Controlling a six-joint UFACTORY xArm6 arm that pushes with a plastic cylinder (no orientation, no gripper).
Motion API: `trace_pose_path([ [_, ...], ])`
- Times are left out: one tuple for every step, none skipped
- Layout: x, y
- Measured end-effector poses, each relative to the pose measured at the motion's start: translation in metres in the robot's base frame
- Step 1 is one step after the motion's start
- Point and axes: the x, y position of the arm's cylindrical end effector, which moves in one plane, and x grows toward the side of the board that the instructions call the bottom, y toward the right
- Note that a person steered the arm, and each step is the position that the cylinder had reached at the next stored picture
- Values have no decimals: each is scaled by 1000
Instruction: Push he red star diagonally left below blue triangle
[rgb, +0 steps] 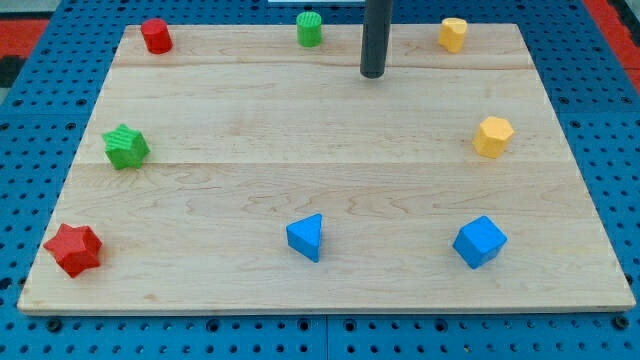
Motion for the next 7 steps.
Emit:
trace_pose_path([
  [36,-5],
  [78,-24],
  [126,-84],
  [147,-90],
  [179,-42],
  [214,8],
  [258,-27],
])
